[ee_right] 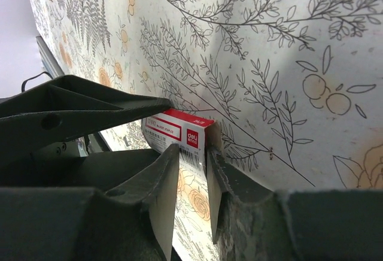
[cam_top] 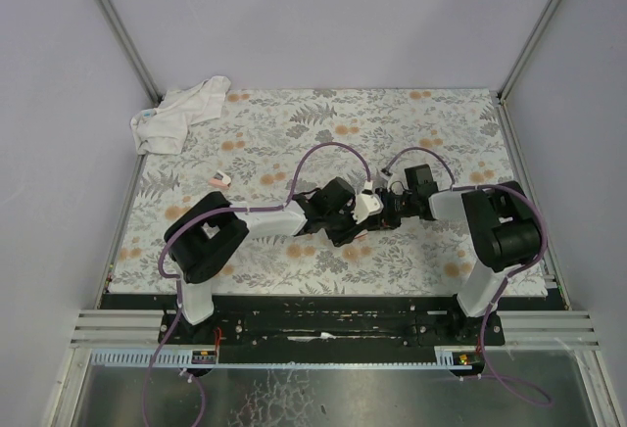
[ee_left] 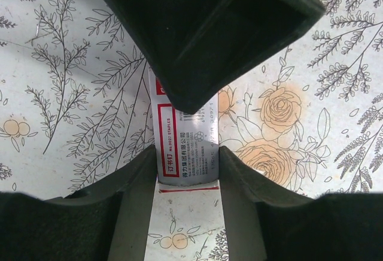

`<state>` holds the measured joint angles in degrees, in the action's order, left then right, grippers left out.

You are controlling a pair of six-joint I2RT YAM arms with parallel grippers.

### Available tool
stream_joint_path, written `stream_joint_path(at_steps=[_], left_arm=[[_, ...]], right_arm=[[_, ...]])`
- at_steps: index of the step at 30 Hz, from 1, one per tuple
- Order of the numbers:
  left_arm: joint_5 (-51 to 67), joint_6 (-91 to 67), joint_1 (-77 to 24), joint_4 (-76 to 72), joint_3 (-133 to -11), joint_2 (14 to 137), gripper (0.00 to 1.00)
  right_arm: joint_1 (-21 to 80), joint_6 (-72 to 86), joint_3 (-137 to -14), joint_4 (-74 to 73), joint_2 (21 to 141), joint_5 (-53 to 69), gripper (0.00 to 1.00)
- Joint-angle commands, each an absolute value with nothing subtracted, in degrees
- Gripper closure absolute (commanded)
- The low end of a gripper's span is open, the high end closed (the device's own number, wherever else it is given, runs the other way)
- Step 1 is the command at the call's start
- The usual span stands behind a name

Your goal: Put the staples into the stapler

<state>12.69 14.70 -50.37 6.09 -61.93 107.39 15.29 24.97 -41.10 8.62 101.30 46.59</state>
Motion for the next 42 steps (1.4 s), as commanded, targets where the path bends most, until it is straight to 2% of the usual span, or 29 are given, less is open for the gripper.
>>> stream_joint_path(at_steps=[1, 5, 8, 10, 13, 15, 18, 21, 24, 29, 35, 42], left_arm=[[11.2, 16.3, -51.2, 8.3, -61.5, 109.8, 0.59], [11.0, 16.3, -51.3, 8.3, -61.5, 109.8, 0.58], [10.2, 16.3, -51.7, 8.1, -61.4, 109.5, 0.57], [9.2, 15.6, -51.9, 8.0, -61.6, 109.0, 0.47], [8.4, 12.6, -52.2, 7.6, -62.1, 106.8, 0.26], [6.5, 8.9, -52.2, 7.1, -62.7, 103.9, 0.2], [0.6, -0.6, -52.0, 4.7, -62.0, 97.5, 0.18], [-5.4, -14.5, -51.6, 2.8, -58.7, 91.6, 0.22], [-8.7, -28.9, -51.3, 0.8, -53.3, 87.4, 0.35], [-7.1, -48.3, -51.0, -6.9, -44.0, 85.2, 0.46], [-3.8, -56.7, -51.0, -13.9, -40.5, 89.0, 0.58], [-2.6, -56.9, -51.0, -16.0, -41.5, 93.3, 0.61]], right_arm=[[14.2, 24.8, -39.8, 9.2, 98.9, 43.7, 0.7], [13.8, 24.8, -39.8, 9.3, 98.9, 43.9, 0.77], [13.8, 25.0, -39.7, 9.5, 98.9, 44.2, 0.94], [13.7, 25.4, -39.3, 9.8, 98.5, 44.2, 1.0], [13.8, 25.6, -38.1, 10.6, 97.5, 44.1, 1.0], [13.8, 26.0, -37.1, 11.4, 96.9, 43.5, 1.0], [13.8, 27.3, -34.8, 13.9, 95.6, 42.2, 1.0], [13.7, 28.8, -32.5, 16.7, 93.7, 40.8, 1.0], [13.8, 29.5, -31.1, 18.3, 92.2, 39.5, 1.0], [13.8, 29.7, -30.4, 18.5, 90.6, 38.4, 1.0], [13.9, 29.9, -30.2, 18.8, 90.7, 38.4, 1.0], [13.8, 30.0, -29.9, 18.8, 90.8, 38.6, 1.0]])
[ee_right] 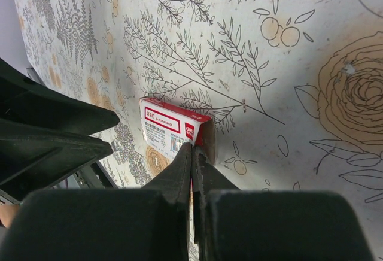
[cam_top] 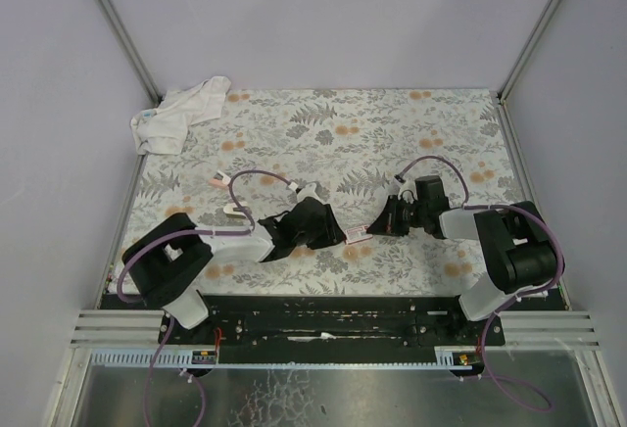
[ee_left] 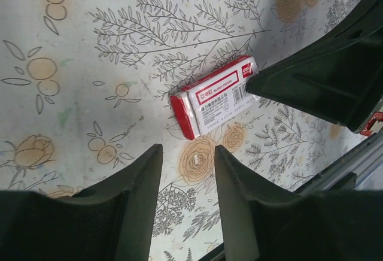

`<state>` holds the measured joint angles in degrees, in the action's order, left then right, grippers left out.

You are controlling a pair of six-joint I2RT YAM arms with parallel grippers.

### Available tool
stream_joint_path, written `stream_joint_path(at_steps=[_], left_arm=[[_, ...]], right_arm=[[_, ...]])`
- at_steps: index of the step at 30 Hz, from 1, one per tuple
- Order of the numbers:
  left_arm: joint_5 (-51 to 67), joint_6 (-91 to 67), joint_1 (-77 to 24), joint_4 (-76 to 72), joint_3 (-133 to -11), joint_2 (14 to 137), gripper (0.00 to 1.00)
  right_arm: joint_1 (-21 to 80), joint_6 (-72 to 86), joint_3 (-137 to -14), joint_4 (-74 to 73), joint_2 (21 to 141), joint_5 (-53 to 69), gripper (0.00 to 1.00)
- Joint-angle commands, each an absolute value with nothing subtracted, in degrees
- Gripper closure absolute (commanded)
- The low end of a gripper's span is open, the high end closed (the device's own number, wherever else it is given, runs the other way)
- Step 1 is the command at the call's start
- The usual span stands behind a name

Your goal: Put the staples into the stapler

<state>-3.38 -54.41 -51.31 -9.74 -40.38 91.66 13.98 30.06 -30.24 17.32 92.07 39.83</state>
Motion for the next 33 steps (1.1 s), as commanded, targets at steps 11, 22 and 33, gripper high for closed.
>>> stream_joint_path(at_steps=[11, 22, 33], left_arm=[[-2.1, -36.6, -51.1, -16.5, -43.8, 91.4, 0.37], [7.4, -2.8, -51.3, -17.5, -47.7, 96.3, 0.23], [9.0, 2.0, -51.9, -14.8, -51.7, 103.6, 0.26]], right_arm=[[13.7, 28.4, -31.5, 13.2, 86.6, 35.6, 0.55], [13.0, 26.4, -32.0, 2.4, 73.9, 25.6, 0.29], [12.4, 27.1, -29.7, 1.3, 70.2, 25.1, 0.27]])
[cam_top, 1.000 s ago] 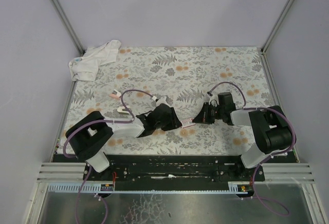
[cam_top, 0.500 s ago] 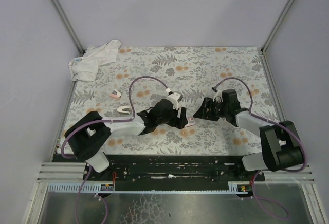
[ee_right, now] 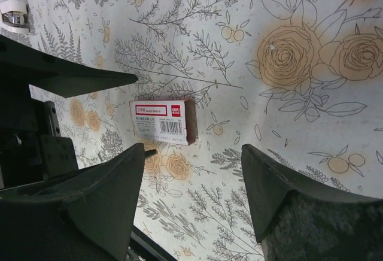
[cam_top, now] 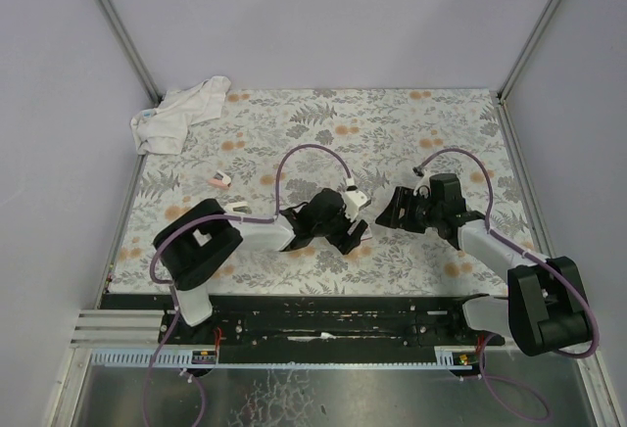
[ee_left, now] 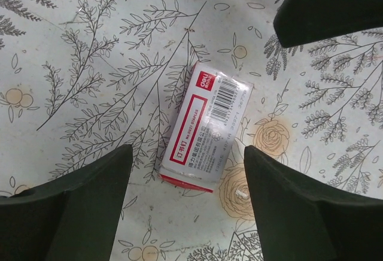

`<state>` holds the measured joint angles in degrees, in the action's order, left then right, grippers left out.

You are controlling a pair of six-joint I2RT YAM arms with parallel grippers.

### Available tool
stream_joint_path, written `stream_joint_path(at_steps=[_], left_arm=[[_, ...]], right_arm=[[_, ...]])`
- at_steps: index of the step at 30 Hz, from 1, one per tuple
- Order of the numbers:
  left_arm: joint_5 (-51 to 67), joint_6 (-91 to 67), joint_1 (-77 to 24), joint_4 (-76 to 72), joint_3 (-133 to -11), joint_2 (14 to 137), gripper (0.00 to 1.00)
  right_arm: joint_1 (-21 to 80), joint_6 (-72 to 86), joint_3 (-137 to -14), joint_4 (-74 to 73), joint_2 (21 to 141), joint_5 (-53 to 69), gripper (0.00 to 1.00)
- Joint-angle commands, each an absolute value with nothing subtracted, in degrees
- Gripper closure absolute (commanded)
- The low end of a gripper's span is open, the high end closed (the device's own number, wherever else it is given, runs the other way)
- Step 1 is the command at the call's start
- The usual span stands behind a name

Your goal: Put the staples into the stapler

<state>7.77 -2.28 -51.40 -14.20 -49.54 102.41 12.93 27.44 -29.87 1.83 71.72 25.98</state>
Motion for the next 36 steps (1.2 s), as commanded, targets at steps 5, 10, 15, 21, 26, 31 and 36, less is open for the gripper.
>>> stream_joint_path(at_steps=[5, 10, 15, 21, 26, 31, 36], left_arm=[[8.6, 3.9, -52.1, -12.9, -52.4, 104.9, 0.37], [8.5, 5.2, -52.6, -11.6, -52.1, 105.7, 0.45], [6.9, 5.1, -53.4, -10.4, -52.0, 106.4, 0.51], [6.6, -2.4, -53.4, -13.7, -49.5, 104.3, 0.58], [6.3, -11.0, -53.4, -15.9, -46.5, 100.7, 0.62], [7.3, -22.7, -53.2, -16.2, -44.7, 97.0, 0.64], [9.3, -37.1, -51.8, -16.9, -43.2, 91.7, 0.63]], right_arm=[[12.1, 27.5, -29.9, 1.7, 70.2, 25.4, 0.27], [11.9, 27.9, -30.0, 2.1, 70.2, 25.7, 0.27], [11.6, 28.3, -29.9, 2.2, 70.1, 25.8, 0.27], [11.6, 29.3, -29.9, 2.1, 68.0, 27.4, 0.26], [11.6, 30.8, -29.5, 3.8, 67.0, 30.3, 0.25], [11.8, 35.5, -27.3, 10.4, 68.5, 35.0, 0.24], [12.5, 40.7, -25.0, 17.3, 68.7, 39.2, 0.22]])
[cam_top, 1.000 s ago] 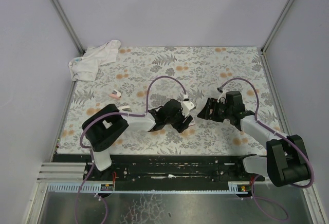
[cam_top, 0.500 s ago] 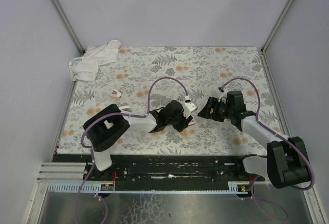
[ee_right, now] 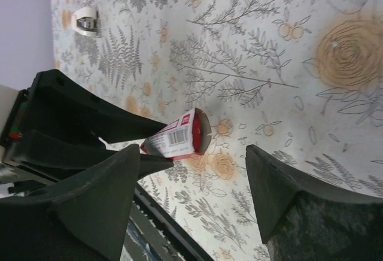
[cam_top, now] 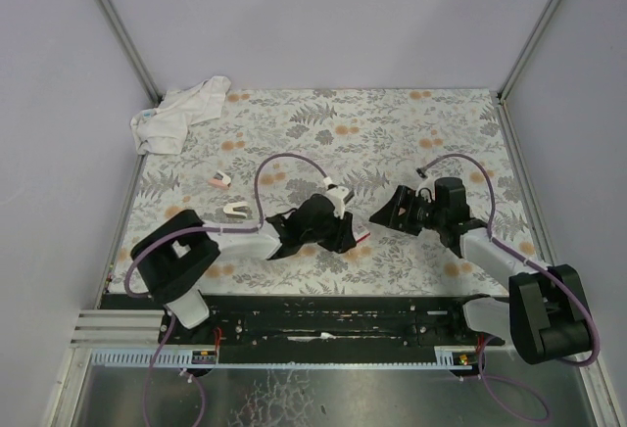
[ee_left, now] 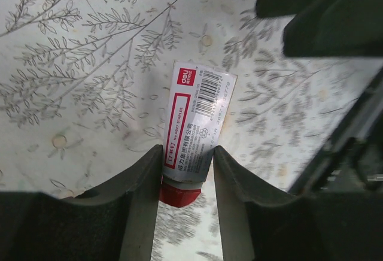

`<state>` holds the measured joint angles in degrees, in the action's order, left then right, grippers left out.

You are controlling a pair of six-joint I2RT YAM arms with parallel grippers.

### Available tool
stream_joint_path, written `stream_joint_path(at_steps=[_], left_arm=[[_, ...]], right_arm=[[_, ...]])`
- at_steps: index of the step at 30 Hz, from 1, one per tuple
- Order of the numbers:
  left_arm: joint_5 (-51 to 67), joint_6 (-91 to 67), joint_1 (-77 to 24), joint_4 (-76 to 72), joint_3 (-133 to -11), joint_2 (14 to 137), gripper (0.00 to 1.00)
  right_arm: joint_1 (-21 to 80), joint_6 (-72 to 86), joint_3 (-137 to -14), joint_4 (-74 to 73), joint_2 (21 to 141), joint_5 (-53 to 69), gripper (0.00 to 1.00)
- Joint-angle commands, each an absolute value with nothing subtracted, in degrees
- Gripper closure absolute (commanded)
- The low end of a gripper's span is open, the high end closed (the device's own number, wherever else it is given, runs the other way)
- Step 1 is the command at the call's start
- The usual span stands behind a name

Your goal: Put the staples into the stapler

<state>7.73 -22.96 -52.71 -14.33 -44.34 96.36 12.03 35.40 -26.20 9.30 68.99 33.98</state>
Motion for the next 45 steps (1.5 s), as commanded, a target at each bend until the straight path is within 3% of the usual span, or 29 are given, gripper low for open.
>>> stream_joint_path(at_steps=[1, 11, 22, 27, 35, 41, 45], left_arm=[[9.6, -39.6, -51.4, -17.5, -42.7, 90.5, 0.63], [14.6, -58.6, -48.1, -29.1, -36.3, 85.0, 0.63], [14.7, -67.9, -48.0, -39.5, -33.3, 82.2, 0.63], [15.0, -69.6, -48.0, -41.5, -33.1, 82.8, 0.63], [13.2, -72.5, -48.0, -43.3, -31.6, 83.6, 0.63], [13.7, -74.2, -48.0, -44.0, -31.3, 85.2, 0.62], [14.0, -73.7, -48.0, -42.5, -31.6, 86.3, 0.55]], right_arm=[[12.5, 41.7, -24.6, 18.3, 68.4, 39.6, 0.21], [12.7, 55.6, -20.5, 31.8, 64.7, 43.6, 0.12], [18.2, 65.2, -19.7, 41.5, 69.3, 42.6, 0.14], [20.5, 70.3, -18.6, 48.7, 71.3, 42.4, 0.23], [21.2, 73.0, -16.6, 51.7, 70.6, 40.2, 0.5], [21.4, 73.4, -16.5, 52.9, 71.5, 39.3, 0.62], [21.5, 73.3, -16.2, 53.6, 72.6, 38.7, 0.65]])
